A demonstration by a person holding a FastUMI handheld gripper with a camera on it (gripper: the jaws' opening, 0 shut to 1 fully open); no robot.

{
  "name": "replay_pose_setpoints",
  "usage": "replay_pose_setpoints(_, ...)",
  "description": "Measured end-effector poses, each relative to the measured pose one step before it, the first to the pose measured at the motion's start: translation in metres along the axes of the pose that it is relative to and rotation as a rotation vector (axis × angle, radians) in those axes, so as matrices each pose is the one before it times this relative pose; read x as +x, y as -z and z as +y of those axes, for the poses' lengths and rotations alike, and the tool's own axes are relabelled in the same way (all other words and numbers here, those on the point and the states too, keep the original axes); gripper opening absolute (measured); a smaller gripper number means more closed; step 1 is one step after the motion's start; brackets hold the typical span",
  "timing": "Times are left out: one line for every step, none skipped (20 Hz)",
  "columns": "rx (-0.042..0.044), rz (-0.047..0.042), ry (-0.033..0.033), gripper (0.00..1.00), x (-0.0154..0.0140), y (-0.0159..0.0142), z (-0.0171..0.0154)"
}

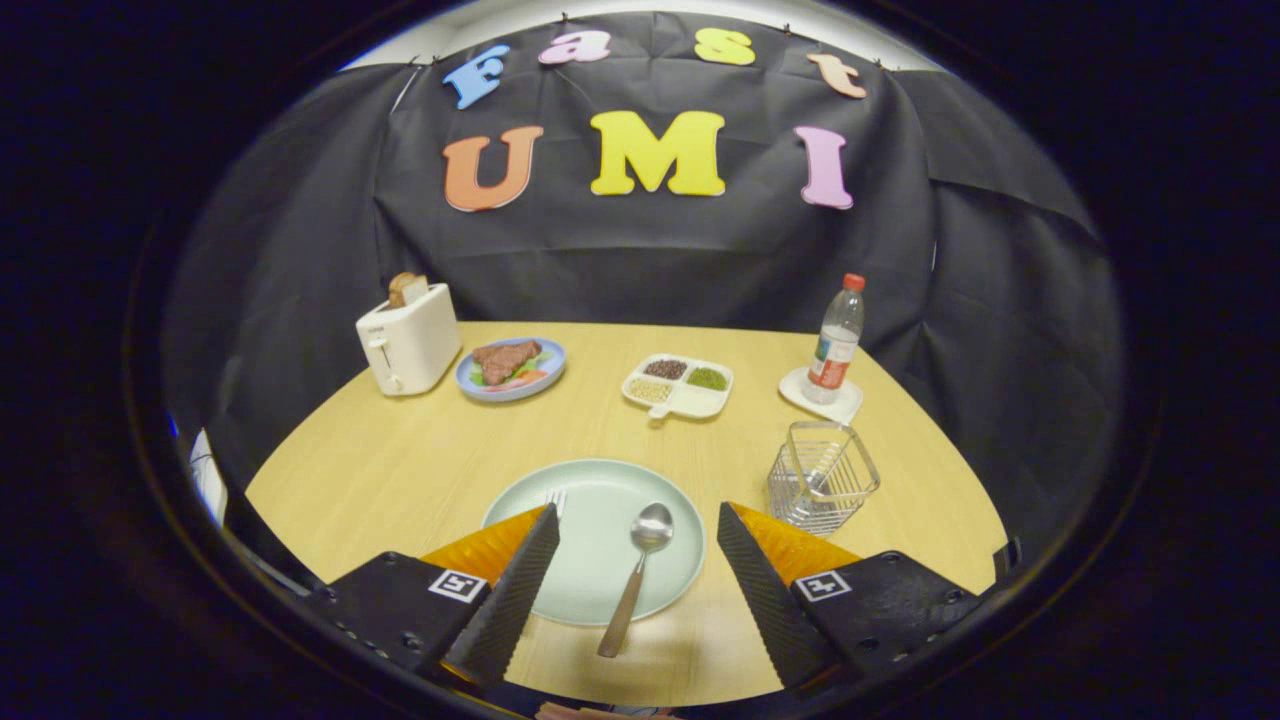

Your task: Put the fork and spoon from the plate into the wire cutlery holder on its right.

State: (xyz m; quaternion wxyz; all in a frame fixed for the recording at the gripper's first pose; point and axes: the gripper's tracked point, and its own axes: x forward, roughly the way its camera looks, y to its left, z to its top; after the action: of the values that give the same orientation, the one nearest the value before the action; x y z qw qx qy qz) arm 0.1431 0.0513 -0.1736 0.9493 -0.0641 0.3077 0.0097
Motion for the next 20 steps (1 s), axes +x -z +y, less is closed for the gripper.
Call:
replay_pose_setpoints(-0.00256,0.03030,0.00723,0.96,0.00694,0.00352,-0.00158)
replay_pose_setpoints(-0.00292,0.03077,0.00073,0.96,0.00572,0.00491,0.00014)
replay_pose_setpoints(0.00242,0.03442,-0.00560,0.96,0.00593,0.00422,0.00140)
replay_pose_setpoints(0.00227,0.03585,-0.01197,0.96,0.00526,0.00414,0.00318)
replay_pose_setpoints(0.00529,0.03457,-0.00981,0.96,0.00606,0.00447,0.00256)
replay_pose_setpoints(0.00467,0.03470,-0.00332,0.96,0.00497,0.00330,0.00084)
replay_pose_setpoints(0.00131,0.03145,-0.00150,0.96,0.00496,0.00432,0.00102)
replay_pose_setpoints(0.00216,0.02830,0.00606,0.95,0.00446,0.00188,-0.00063)
replay_pose_setpoints(-0.00283,0.02111,-0.00005,0.95,0.00436,0.00233,0.00096)
replay_pose_setpoints(-0.00318,0.01864,-0.00211,0.95,0.00561,0.00214,0.00142)
replay_pose_setpoints(-0.00116,0.02259,0.00276,0.95,0.00333,0.00293,0.00013)
replay_pose_setpoints(-0.00092,0.01895,-0.00173,0.95,0.00376,0.00303,0.00095)
replay_pose_setpoints(0.00161,0.01958,-0.00167,0.95,0.00411,0.00288,0.00102)
replay_pose_setpoints(0.00251,0.01728,-0.00156,0.90,0.00184,0.00217,0.00072)
replay_pose_setpoints(0.00267,0.01404,-0.00200,0.85,0.00375,0.00076,0.00056)
replay_pose_setpoints(-0.00363,0.01575,0.00224,0.83,0.00250,0.00145,-0.00045)
replay_pose_setpoints(0.00653,0.01621,0.00898,0.80,0.00135,0.00199,-0.00325)
replay_pose_setpoints(0.01772,0.01279,-0.00150,0.77,0.00261,-0.00029,-0.00068)
replay_pose_setpoints(0.01875,0.01427,-0.00132,0.71,0.00269,0.00097,-0.00101)
replay_pose_setpoints(0.01741,0.01866,-0.00313,0.65,0.00191,0.00017,-0.00111)
